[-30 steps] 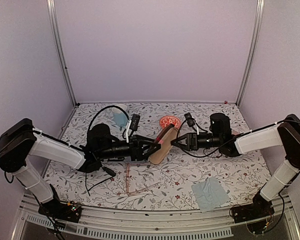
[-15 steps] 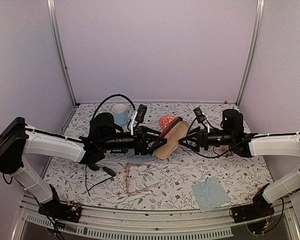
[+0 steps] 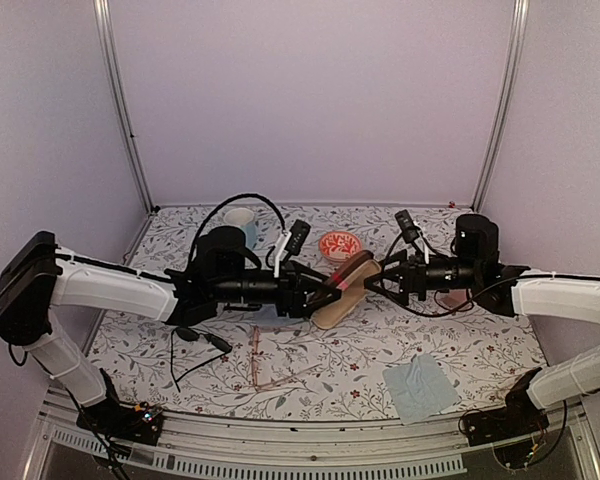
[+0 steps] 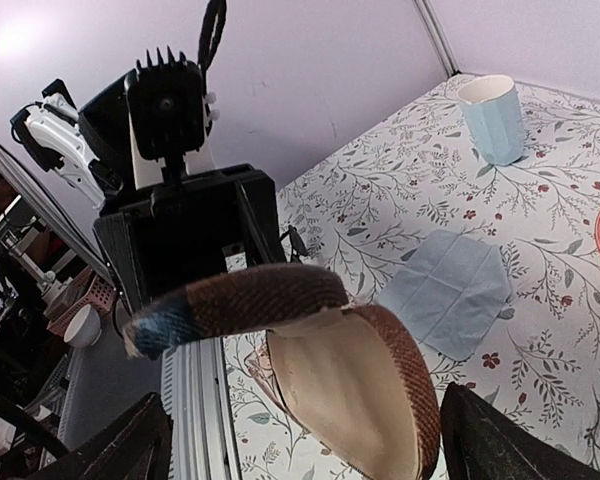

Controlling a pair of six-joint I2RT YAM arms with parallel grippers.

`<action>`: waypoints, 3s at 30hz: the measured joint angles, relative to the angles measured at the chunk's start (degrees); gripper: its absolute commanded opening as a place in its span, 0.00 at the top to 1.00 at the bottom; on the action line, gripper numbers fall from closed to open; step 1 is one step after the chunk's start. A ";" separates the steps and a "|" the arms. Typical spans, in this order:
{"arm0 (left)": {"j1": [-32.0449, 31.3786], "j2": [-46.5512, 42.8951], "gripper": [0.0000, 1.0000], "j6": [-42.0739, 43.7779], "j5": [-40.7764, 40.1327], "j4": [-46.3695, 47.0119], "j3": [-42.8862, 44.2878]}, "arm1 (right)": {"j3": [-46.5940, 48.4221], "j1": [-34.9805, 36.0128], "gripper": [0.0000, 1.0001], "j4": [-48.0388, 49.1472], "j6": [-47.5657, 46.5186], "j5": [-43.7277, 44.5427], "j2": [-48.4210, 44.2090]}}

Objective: Organize the sunglasses
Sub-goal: Open the sunglasses case, then pass from the left arm to the right

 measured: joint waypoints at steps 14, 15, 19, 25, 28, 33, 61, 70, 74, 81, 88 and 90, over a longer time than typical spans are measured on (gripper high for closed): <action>-0.44 0.02 1.00 5.14 5.18 -8.17 4.31 | 4.11 0.02 0.34 -13.40 -6.49 8.94 -2.73; -0.42 0.02 1.00 5.51 5.55 -8.68 4.68 | 4.63 0.02 0.34 -14.03 -7.34 8.90 -2.16; 0.26 1.20 1.00 6.78 8.13 -10.75 6.78 | 5.29 0.02 0.37 -16.28 -9.73 8.48 -0.07; 1.81 4.48 1.00 8.31 12.46 -13.16 8.92 | 5.29 -0.37 0.41 -16.83 -10.78 6.08 2.75; 2.67 5.68 1.00 9.14 14.38 -14.29 9.55 | 5.29 -1.64 0.44 -16.35 -10.64 3.91 4.59; 4.72 7.89 1.00 9.92 17.84 -14.73 10.67 | 4.85 -4.22 0.48 -14.12 -9.60 -0.48 7.50; 7.04 16.57 1.00 9.81 24.26 -16.02 15.17 | 2.10 -9.88 0.78 -6.23 -5.25 -14.08 15.23; 7.76 17.57 0.88 7.63 24.48 -14.95 15.17 | 1.40 -10.27 0.93 -5.51 -4.96 -13.49 15.63; 7.93 18.10 0.75 5.51 24.52 -13.51 15.15 | 1.25 -10.27 0.97 -5.27 -5.03 -12.24 15.63; 8.17 18.32 0.32 3.28 24.65 -12.13 14.97 | 0.76 -10.32 1.00 -4.50 -4.48 -11.56 15.56; 9.44 17.25 0.05 3.06 24.22 -7.89 12.33 | -0.85 -12.63 1.00 -5.22 -3.08 -9.79 15.32; 10.40 16.61 0.02 2.97 23.37 -7.50 11.32 | -1.18 -13.29 1.00 -5.62 -2.82 -9.05 15.32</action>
